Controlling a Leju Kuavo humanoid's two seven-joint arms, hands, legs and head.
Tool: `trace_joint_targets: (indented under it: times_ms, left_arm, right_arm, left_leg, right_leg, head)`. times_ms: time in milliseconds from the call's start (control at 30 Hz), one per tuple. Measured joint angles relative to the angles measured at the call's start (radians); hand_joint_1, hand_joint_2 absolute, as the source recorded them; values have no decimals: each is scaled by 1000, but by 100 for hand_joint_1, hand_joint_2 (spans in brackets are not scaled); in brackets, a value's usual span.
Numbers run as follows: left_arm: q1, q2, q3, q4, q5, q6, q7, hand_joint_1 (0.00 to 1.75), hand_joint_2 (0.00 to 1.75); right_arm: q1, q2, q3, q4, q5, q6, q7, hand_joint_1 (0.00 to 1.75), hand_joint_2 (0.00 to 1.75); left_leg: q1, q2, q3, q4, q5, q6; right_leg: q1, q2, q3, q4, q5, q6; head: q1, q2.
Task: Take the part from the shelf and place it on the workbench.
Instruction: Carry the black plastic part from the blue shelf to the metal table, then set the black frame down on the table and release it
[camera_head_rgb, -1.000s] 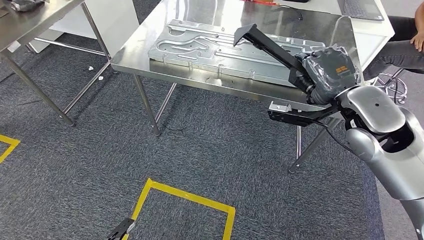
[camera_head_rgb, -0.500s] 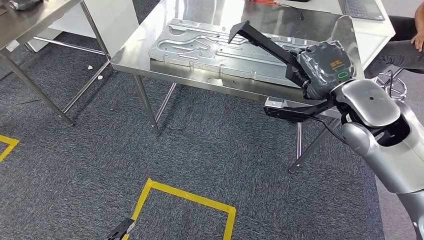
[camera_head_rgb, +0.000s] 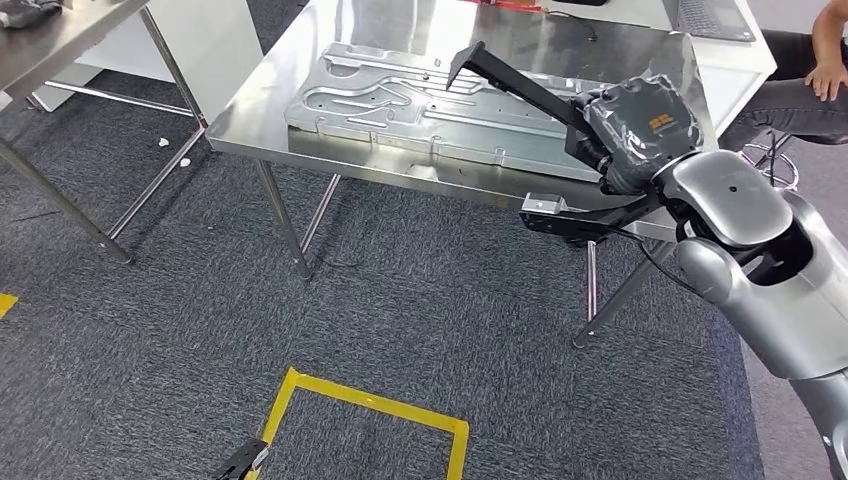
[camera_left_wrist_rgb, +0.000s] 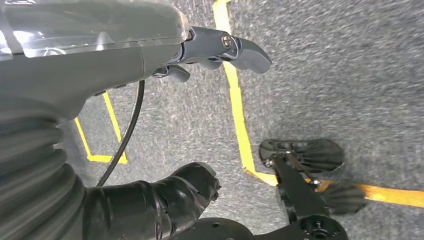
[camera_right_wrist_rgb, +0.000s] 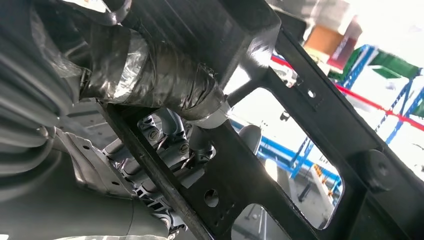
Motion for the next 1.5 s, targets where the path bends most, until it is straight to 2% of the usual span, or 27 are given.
trace_joint_targets:
  times_ms: [67, 133, 233, 267, 333, 367, 400, 467, 500, 533, 600, 700, 800, 833, 867, 900, 933, 1000, 1033, 1067, 1133, 1167, 1233, 1333, 1367, 1400, 1500]
  left_arm:
    - [0, -7, 1, 3, -1, -1, -1, 0, 175]
    - [0, -7, 2, 5, -1, -2, -1, 0, 175]
    - [2, -7, 1, 6, -1, -2, -3, 0, 175]
    - [2, -8, 1, 6, -1, -2, -3, 0, 175]
    - [3, -6, 1, 7, -1, 0, -4, 0, 175]
    - [4, -4, 1, 7, -1, 0, -4, 0, 175]
    - [5, -2, 1, 7, -1, 1, -4, 0, 175]
    - [7, 1, 2, 7, -1, 1, -4, 0, 175]
    - [8, 1, 2, 7, -1, 1, -4, 0, 175]
    - [9, 0, 2, 8, -1, 0, -4, 0, 175]
    - [10, -1, 2, 8, -1, 0, -4, 0, 175]
    - [10, -1, 2, 9, -3, 0, -5, 0, 175]
    - [22, -3, 3, 10, -8, 3, -7, 0, 175]
    - [28, -3, 3, 11, -8, 3, -8, 0, 175]
    - [32, -3, 3, 12, -8, 3, -8, 0, 175]
    - [35, -4, 4, 13, -8, 3, -9, 0, 175]
    - [36, -4, 5, 13, -8, 3, -9, 0, 175]
    - [35, -10, 7, 14, -9, 3, -11, 0, 175]
    - [34, -12, 8, 14, -9, 2, -12, 0, 175]
    - [33, -15, 8, 15, -10, 2, -12, 0, 175]
    - [27, -14, 10, 16, -11, 1, -13, 0, 175]
    - [24, -13, 10, 16, -12, 0, -13, 0, 175]
    - [18, -13, 10, 15, -12, 0, -14, 0, 175]
    - [14, -12, 10, 15, -13, 0, -15, 0, 175]
    - [14, -11, 10, 15, -15, 1, -15, 0, 175]
    - [15, -9, 10, 15, -16, 1, -15, 0, 175]
    - [18, -5, 10, 16, -19, 2, -14, 0, 175]
  right_arm:
    - [-8, 4, 6, 6, 0, 2, -1, 175, 175]
    - [-14, 6, 13, 11, 0, 4, -2, 175, 175]
    - [-4, 9, 17, 20, 0, 3, -2, 175, 175]
    - [5, 10, 19, 26, 0, 3, -2, 175, 175]
    - [27, 11, 28, 40, 0, 3, -2, 175, 175]
    - [34, 11, 35, 44, 0, 3, -2, 175, 175]
    - [35, 11, 40, 46, 0, 3, -3, 175, 175]
    - [21, 13, 46, 47, 0, 3, -3, 175, 175]
    - [12, 14, 47, 47, 0, 3, -2, 175, 175]
    - [5, 15, 49, 47, 0, 3, -2, 175, 175]
    - [-2, 16, 52, 48, 0, 3, -2, 175, 175]
    - [-6, 16, 55, 46, -4, 6, -3, 175, 175]
    - [6, 7, 59, 51, -18, 17, -9, 175, 175]
    - [13, 3, 62, 56, -24, 22, -15, 175, 175]
    - [18, -2, 66, 61, -28, 27, -21, 175, 175]
    - [18, -7, 68, 64, -31, 31, -25, 175, 175]
    - [10, -11, 69, 65, -34, 34, -28, 175, 175]
    - [-17, -20, 69, 66, -37, 38, -29, 175, 175]
    - [-30, -24, 69, 67, -39, 38, -30, 175, 175]
    - [-40, -29, 69, 68, -41, 39, -30, 175, 175]
    - [-57, -40, 70, 70, -49, 40, -32, 175, 175]
    - [-67, -46, 69, 70, -53, 41, -33, 175, 175]
    - [-83, -54, 66, 71, -57, 39, -36, 175, 175]
    - [-72, -61, 70, 84, -57, 38, -40, 175, 175]
    - [-66, -63, 74, 88, -58, 38, -40, 175, 175]
    - [-62, -63, 78, 90, -58, 39, -41, 175, 175]
    - [-74, -64, 83, 91, -59, 38, -41, 175, 175]
  left_leg:
    - [16, -3, -2, -2, -4, -11]
    - [23, -8, -2, -11, -5, -25]
    - [14, 51, -11, 27, -46, -48]
    - [17, 74, -27, 74, -72, -59]
    - [29, 90, -71, 176, -102, -80]
    - [37, 92, -87, 196, -87, -90]
    - [44, 94, -92, 182, -48, -100]
    - [54, 98, -75, 87, 42, -120]
    - [54, 99, -63, 50, 67, -126]
    - [53, 98, -53, 29, 68, -125]
    - [50, 93, -47, 28, 41, -107]
    - [50, 84, -46, 22, 16, -77]
    - [39, 72, -8, -1, 5, -56]
    - [33, 67, 10, -10, 2, -51]
    - [25, 62, 26, -18, -2, -45]
    - [16, 58, 39, -25, -6, -40]
    - [5, 54, 51, -31, -10, -34]
    - [-13, 50, 67, -39, -17, -25]
    - [-13, 49, 70, -42, -19, -23]
    - [-9, 48, 71, -44, -20, -24]
    - [1, 47, 73, -49, -22, -32]
    - [0, 50, 74, -51, -27, -36]
    - [-4, 68, 66, -23, -56, -50]
    - [16, 89, -1, 140, -120, -86]
    - [25, 91, -26, 179, -114, -97]
    - [34, 93, -43, 188, -87, -107]
    - [48, 95, -40, 77, 46, -128]
  right_leg:
    - [12, 11, 23, -50, 20, -19]
    - [17, 7, 40, -77, 23, -23]
    - [-2, -11, 106, -160, 8, -20]
    - [-7, -18, 127, -175, -2, -14]
    - [-20, -34, 162, -181, -22, -2]
    - [-28, -40, 175, -177, -34, 7]
    - [-37, -43, 185, -171, -47, 16]
    - [-55, -48, 198, -152, -76, 38]
    - [-59, -48, 199, -142, -87, 49]
    - [-59, -48, 197, -133, -95, 58]
    - [-55, -47, 188, -123, -101, 68]
    - [-55, -46, 180, -102, -133, 71]
    - [-46, -38, 128, 63, -228, 56]
    - [-39, -36, 100, 128, -246, 47]
    - [-29, -35, 74, 168, -240, 37]
    - [-19, -33, 58, 172, -209, 22]
    - [-7, -30, 51, 137, -153, 2]
    - [19, -21, 54, 28, -38, -54]
    - [30, -17, 59, -14, 0, -75]
    - [39, -15, 61, -33, 16, -89]
    - [47, -16, 69, -50, 24, -93]
    - [43, -17, 86, -76, 18, -91]
    - [25, -20, 140, -150, -7, -71]
    - [2, -28, 205, -199, -41, -45]
    - [-6, -30, 217, -197, -52, -36]
    - [-14, -31, 228, -193, -63, -26]
    - [-37, -28, 243, -166, -102, 6]
  head:
    - [-5, 0]
    - [0, 0]
    - [-6, 0]
    - [-9, 0]
    - [-11, 0]
    - [-11, 0]
    - [-11, 0]
    - [-12, 0]
    - [-14, 0]
    - [-16, 0]
    - [-19, 0]
    - [-17, 0]
    - [-14, 0]
    - [-13, 0]
    - [-12, 0]
    - [-12, 0]
    - [-12, 0]
    - [-20, 0]
    - [-27, 0]
    - [-31, 0]
    - [-30, 0]
    - [-25, 0]
    - [-24, 0]
    - [-26, 0]
    - [-26, 0]
    - [-26, 0]
    - [-28, 0]
